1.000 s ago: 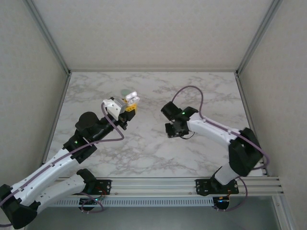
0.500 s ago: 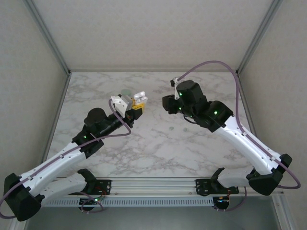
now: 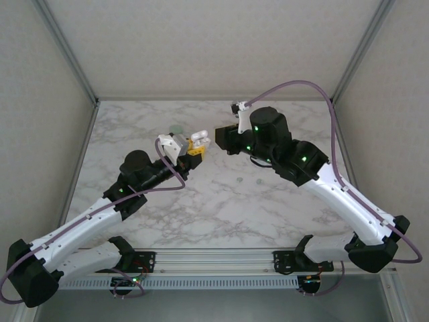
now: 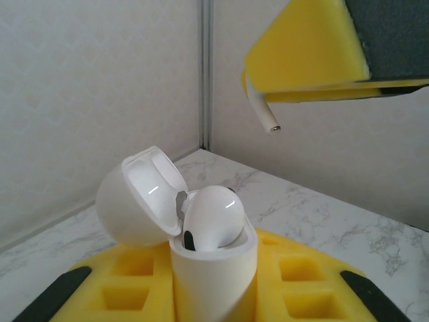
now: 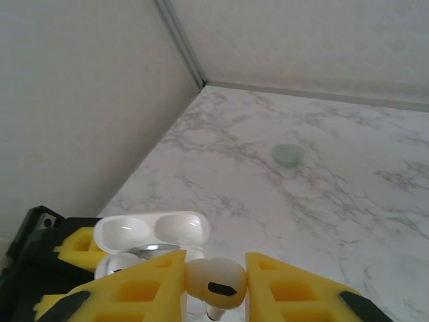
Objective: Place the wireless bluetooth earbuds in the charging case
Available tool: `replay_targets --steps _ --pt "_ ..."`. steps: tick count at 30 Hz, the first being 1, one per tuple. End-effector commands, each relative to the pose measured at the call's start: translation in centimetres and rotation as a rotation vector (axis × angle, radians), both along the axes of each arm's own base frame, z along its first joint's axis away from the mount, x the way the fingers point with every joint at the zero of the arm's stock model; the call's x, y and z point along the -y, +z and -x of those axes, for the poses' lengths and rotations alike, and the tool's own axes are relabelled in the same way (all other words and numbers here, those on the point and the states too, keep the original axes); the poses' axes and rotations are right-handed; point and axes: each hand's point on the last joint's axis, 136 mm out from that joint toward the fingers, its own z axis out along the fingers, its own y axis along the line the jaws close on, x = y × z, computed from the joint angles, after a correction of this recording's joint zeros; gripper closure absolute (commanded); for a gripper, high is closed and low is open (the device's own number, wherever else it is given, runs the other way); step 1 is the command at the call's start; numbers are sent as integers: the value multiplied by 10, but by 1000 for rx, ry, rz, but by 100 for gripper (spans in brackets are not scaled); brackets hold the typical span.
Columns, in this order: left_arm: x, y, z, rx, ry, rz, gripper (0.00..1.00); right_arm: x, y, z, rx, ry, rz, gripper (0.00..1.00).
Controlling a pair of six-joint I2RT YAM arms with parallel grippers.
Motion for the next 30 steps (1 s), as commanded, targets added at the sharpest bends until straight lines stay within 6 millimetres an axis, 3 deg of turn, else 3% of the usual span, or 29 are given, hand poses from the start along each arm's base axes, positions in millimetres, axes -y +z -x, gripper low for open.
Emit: replay_targets --steps 1,30 --pt "3 17 7 31 -33 49 94 -14 15 3 25 54 -37 74" --pt "3 23 9 33 -42 54 94 -33 -5 -7 1 76 -13 74"
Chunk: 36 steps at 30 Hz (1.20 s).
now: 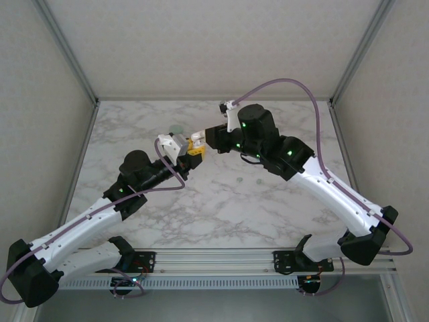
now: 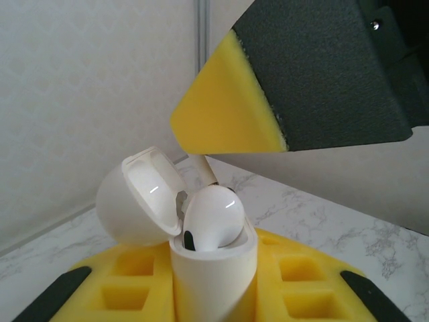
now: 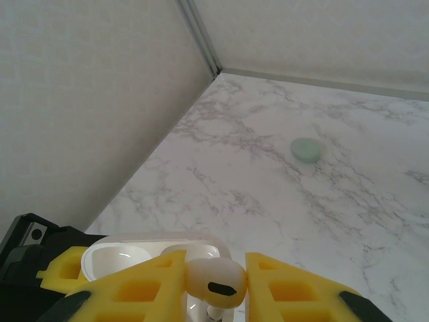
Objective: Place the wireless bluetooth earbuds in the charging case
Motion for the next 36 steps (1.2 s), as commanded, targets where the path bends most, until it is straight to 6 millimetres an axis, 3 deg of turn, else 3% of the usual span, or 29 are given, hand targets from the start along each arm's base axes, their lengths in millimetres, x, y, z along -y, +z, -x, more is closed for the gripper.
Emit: replay_targets --steps 1,17,36 --pt "2 21 8 26 -29 51 94 -6 9 2 25 20 -15 74" --pt "-3 27 3 19 9 92 94 -18 -6 18 44 134 41 74" --pt "-5 30 1 30 24 102 95 -15 -18 30 43 200 104 72"
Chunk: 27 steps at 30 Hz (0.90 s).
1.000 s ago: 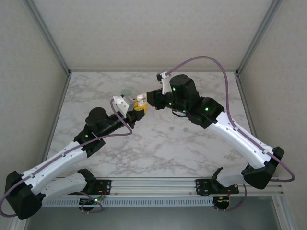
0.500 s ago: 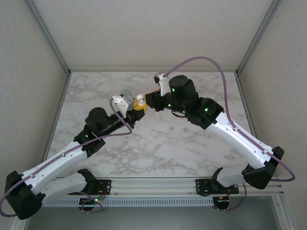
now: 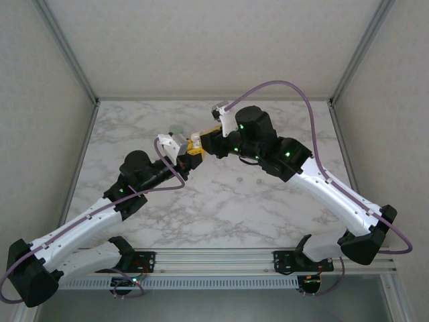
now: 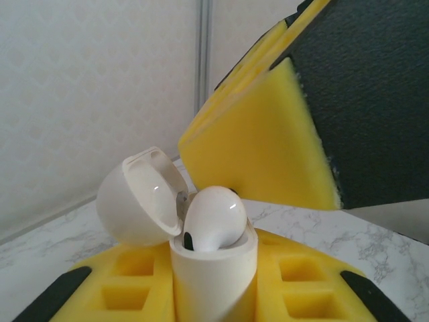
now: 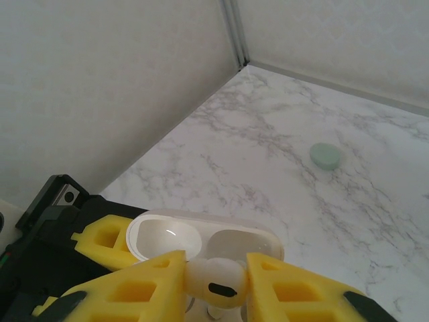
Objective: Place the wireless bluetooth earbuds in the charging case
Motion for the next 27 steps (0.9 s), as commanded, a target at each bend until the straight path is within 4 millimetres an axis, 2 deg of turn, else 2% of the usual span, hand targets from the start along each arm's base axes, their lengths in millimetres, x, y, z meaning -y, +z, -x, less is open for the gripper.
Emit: replay_targets --steps 1,6,11,14,17,27 --pt "-5 30 2 61 18 80 95 0 -16 13 -27 49 56 72" --pt "-5 32 3 66 14 83 95 11 -16 3 7 -25 83 73" --pt "-5 33 5 74 8 87 95 6 -19 7 -5 6 88 74" --pt "-5 32 6 75 2 86 95 15 -22 -3 14 -59 120 74" --pt "-3 31 7 74 -10 80 95 17 -17 -8 38 -86 106 74" --pt "-2 33 6 78 -9 84 95 7 -26 0 11 -20 103 74"
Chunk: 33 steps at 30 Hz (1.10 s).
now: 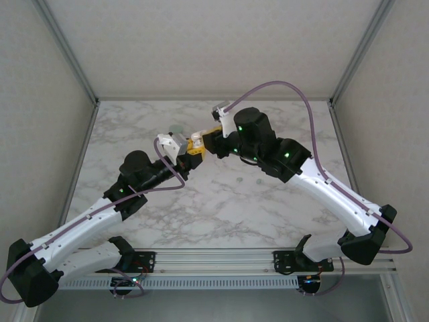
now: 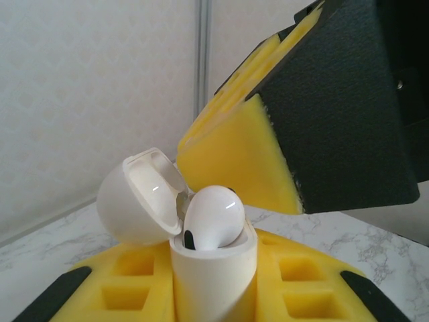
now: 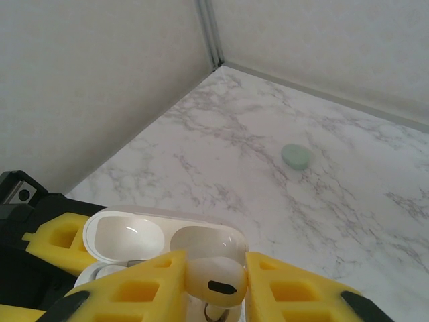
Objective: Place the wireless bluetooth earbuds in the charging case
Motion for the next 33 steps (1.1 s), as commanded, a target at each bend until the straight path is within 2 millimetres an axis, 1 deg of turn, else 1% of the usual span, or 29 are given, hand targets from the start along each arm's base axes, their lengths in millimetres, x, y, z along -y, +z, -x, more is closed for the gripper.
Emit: replay_targets --steps 1,4,6,10,12,15,20,24,29,33 --pt "-3 30 5 72 -3 81 95 -2 -19 11 -41 47 34 74" --pt "-5 31 3 72 11 90 95 -3 -14 17 -43 78 15 71" --pt "-5 32 3 74 11 94 95 -3 -15 20 -49 87 22 71" --pt "-5 34 4 82 7 95 95 -1 -19 20 -66 80 28 69" --pt "-4 33 4 82 7 91 95 0 -18 19 -71 69 23 66" --pt "-3 32 5 82 -1 87 95 0 -14 21 -77 64 0 65" --pt "-2 30 5 80 -7 78 95 1 -5 24 -85 69 -39 60" --pt "-2 29 6 77 -10 73 95 5 2 25 -90 54 -75 55" --pt "-1 27 6 75 -14 68 96 10 12 27 -85 45 -133 52" --pt "0 26 6 72 -20 64 96 13 17 29 -88 49 -165 51"
